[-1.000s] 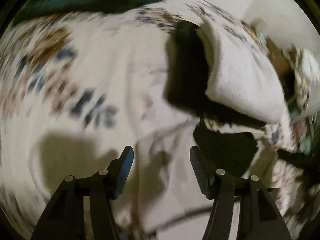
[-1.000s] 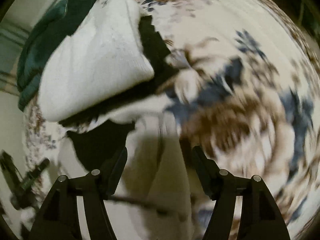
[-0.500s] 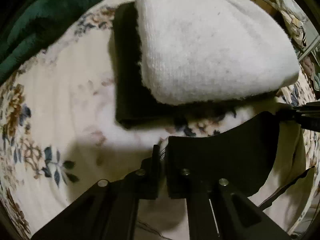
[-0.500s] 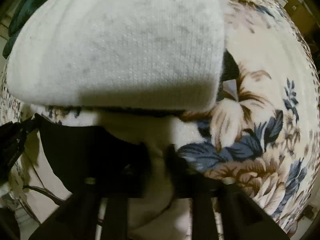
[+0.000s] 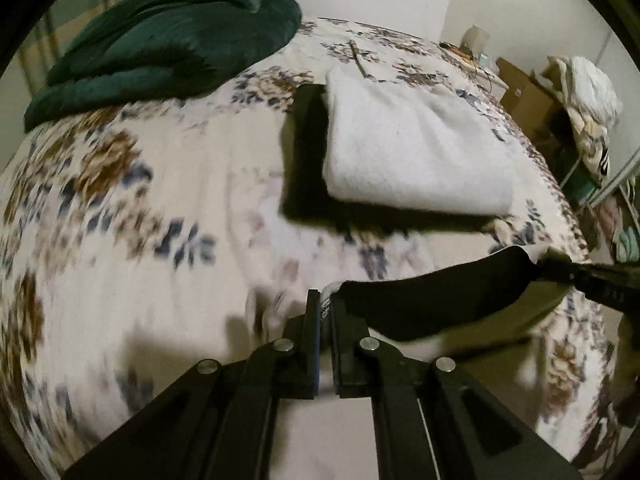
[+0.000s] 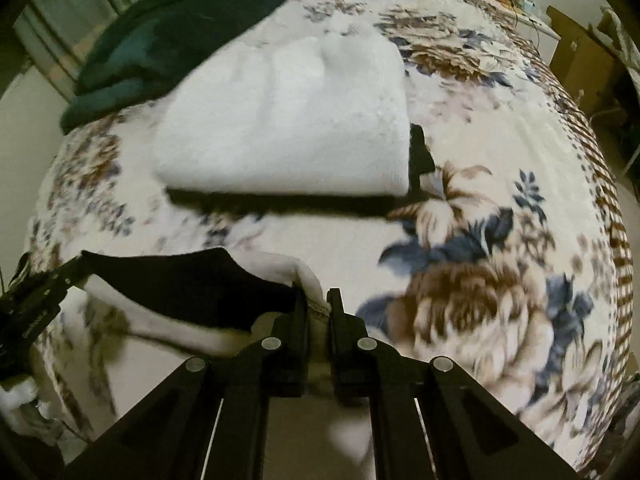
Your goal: Fold small clothes
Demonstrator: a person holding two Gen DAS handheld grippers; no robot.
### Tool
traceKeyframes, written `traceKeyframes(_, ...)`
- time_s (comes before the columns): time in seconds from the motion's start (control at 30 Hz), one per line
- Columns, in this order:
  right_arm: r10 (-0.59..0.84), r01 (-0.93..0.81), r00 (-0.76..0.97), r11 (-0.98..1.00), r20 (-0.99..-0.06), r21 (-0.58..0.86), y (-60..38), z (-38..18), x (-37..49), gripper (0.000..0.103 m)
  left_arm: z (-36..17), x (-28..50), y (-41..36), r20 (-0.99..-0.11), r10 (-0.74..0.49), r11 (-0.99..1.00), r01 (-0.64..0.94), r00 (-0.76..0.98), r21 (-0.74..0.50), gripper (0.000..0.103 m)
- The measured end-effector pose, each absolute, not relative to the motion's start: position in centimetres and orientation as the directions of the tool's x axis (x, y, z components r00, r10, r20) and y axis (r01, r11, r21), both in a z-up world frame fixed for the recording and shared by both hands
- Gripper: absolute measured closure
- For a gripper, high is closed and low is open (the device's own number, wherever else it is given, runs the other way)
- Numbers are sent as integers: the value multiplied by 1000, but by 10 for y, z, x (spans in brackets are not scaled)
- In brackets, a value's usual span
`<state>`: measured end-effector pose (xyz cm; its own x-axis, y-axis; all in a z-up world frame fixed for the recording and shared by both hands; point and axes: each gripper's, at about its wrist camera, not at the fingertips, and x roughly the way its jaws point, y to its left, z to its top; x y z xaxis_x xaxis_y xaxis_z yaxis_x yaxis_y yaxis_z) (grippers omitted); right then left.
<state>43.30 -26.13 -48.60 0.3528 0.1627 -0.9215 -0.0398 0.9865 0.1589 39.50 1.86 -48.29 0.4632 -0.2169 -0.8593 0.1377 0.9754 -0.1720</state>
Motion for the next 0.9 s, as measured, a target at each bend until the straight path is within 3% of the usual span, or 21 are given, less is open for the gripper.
traceKeyframes(0.2,187,-50,337,982,-923,181,-262,-483,325,95,-504,307,31,-905,-214,976,51,367,-210,101)
traceKeyframes(0.47,201,-46,179,980,-963,195,-271,-536,222,94,-563,223,38,-960,-242,965,-64,142,-253,95)
traceKeyframes(0.57,198,-24,99,980,-975,197,-281,-550,211,74,-562,205,44,-957,-270,952,-116,110,-282,94)
traceKeyframes(0.6,193,-11,78,981,-978,193,-285,-553,208,62,-558,200,48,-950,-289,943,-139,116,-303,92)
traceKeyframes(0.7,200,52,55,978,-978,203,-305,-552,200,51,-544,198,63,-931,-330,911,-207,155,-357,74)
traceKeyframes(0.77,223,123,65,965,-973,229,-324,-548,201,51,-537,207,72,-920,-345,892,-238,186,-383,50)
traceKeyframes(0.9,322,285,158,890,-933,355,-362,-541,212,49,-522,251,86,-889,-349,873,-243,296,-424,47)
